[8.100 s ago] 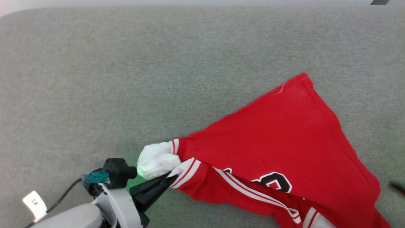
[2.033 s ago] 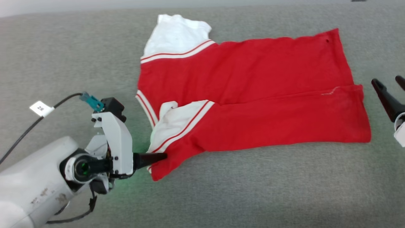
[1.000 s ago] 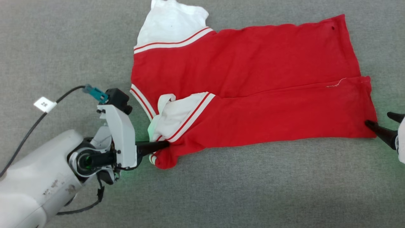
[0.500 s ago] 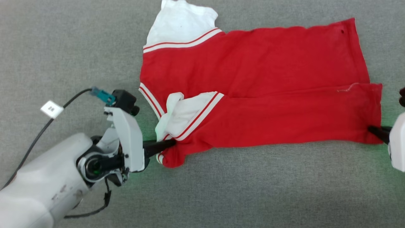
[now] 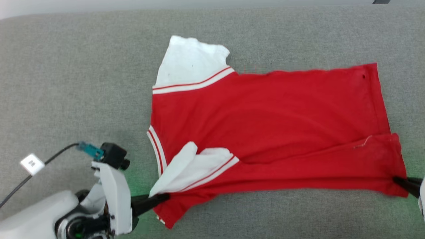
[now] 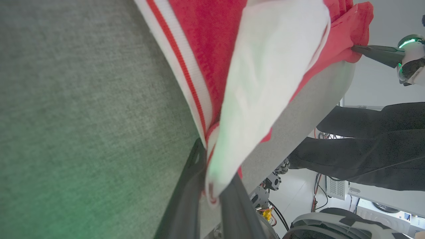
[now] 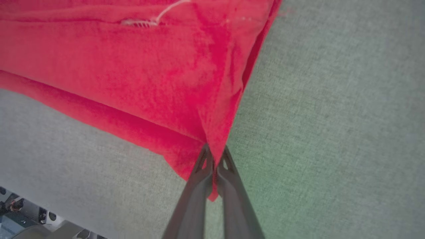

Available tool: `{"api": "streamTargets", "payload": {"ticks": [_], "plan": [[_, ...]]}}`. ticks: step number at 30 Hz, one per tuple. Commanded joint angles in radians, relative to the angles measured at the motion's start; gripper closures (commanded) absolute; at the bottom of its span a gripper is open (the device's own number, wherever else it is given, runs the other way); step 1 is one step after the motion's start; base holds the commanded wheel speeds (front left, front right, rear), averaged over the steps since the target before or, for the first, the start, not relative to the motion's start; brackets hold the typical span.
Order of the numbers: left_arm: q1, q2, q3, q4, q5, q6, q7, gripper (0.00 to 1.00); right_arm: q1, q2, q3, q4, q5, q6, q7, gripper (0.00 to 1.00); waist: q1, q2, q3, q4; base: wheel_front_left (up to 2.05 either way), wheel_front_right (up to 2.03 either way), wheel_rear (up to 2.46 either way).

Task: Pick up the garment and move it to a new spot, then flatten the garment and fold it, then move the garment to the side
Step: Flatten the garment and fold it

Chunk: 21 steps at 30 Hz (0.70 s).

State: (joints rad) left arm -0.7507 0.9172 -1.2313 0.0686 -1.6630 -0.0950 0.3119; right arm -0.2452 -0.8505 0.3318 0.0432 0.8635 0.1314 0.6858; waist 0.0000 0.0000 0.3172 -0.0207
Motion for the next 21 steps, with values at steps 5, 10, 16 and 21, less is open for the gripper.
{"api": "streamTargets", "payload": {"ticks": [5, 10, 16, 21], "plan": [[0.038, 0.030, 0.003, -0.066, 0.016, 0.035, -0.045, 0.67, 0.073, 0.015, -0.072, -0.043, -0.021, -0.002, -0.013, 0.40, 0.0000, 0.0000, -0.003, 0.005, 0.00, 0.00, 0.00], [0.042, 0.055, 0.031, -0.102, 0.027, 0.061, -0.109, 0.00, 0.116, 0.058, -0.162, -0.092, -0.062, -0.002, -0.054, 0.00, 0.0000, 0.0000, -0.004, 0.006, 0.00, 0.00, 0.00], [0.027, 0.087, 0.099, -0.102, 0.075, 0.115, -0.262, 0.00, 0.088, 0.139, -0.256, -0.165, -0.175, -0.002, -0.205, 0.00, 0.0000, 0.0000, 0.003, -0.010, 0.00, 0.00, 0.00], [-0.029, 0.029, 0.146, -0.008, 0.162, 0.163, -0.401, 0.00, -0.005, 0.252, -0.278, -0.161, -0.273, -0.002, -0.427, 0.00, 0.0000, 0.0000, 0.017, -0.041, 0.00, 0.00, 0.00]]}}
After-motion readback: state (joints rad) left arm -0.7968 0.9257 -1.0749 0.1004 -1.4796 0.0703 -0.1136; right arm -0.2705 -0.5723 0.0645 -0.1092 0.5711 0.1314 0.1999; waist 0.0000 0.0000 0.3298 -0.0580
